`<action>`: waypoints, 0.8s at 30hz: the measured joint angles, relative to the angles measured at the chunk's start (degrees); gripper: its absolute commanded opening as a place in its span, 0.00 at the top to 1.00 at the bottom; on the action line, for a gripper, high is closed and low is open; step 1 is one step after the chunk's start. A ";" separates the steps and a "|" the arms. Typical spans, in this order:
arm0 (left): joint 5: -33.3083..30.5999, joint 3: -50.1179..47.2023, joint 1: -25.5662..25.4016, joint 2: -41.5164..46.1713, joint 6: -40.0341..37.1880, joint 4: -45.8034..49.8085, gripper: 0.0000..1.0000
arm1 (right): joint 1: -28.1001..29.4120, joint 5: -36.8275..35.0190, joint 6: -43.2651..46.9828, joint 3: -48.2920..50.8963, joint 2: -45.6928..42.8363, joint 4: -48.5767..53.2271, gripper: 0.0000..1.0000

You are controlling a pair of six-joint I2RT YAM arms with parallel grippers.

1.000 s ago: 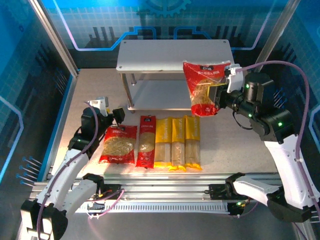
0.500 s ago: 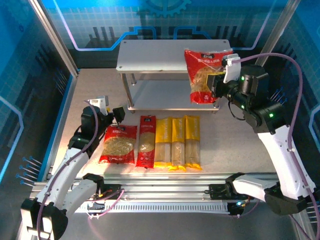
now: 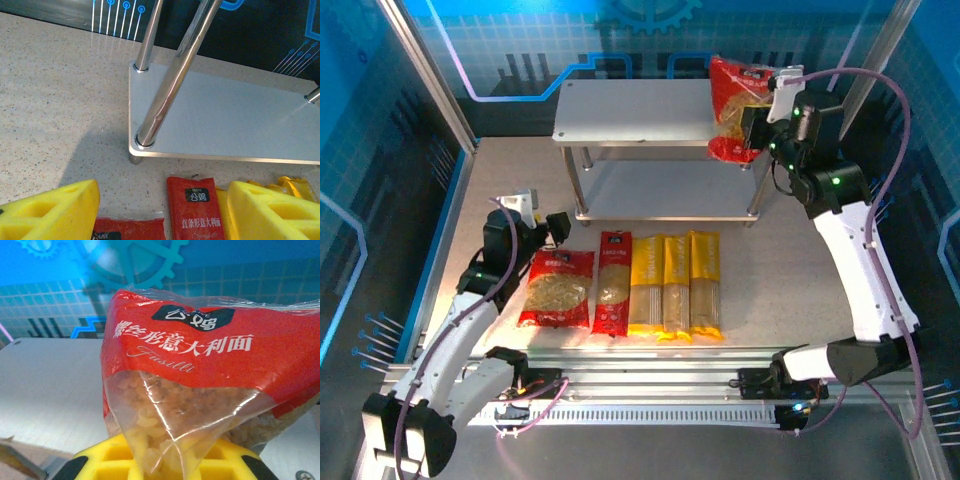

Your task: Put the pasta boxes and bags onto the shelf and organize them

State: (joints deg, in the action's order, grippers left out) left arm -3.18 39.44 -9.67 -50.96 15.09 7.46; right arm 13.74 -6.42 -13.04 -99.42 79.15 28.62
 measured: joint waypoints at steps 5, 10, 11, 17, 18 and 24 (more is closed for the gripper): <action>0.00 0.31 0.00 -0.22 0.02 0.02 0.31 | -2.21 1.88 -0.90 -3.32 3.28 -1.38 1.00; 0.00 0.33 0.00 -0.48 0.00 0.02 0.31 | -2.47 3.91 -1.11 -5.29 5.31 -3.45 1.00; 0.00 0.33 0.00 -0.48 0.02 0.02 0.31 | -2.54 4.13 -1.16 -5.35 5.49 -3.72 1.00; 0.00 0.33 0.00 -0.55 0.00 0.02 0.31 | -2.73 5.16 -1.53 -5.75 6.56 -3.80 1.00; -0.02 0.33 0.00 -0.59 0.00 0.02 0.31 | -2.73 5.22 -1.51 -5.75 6.80 -3.80 1.00; -0.02 0.33 0.00 -0.85 0.02 0.04 0.31 | -2.95 5.38 -1.46 -5.75 8.48 -4.46 1.00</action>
State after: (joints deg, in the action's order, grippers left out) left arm -3.20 39.77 -9.67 -51.81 15.11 7.51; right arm 10.79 -1.04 -14.50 -105.16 87.64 24.16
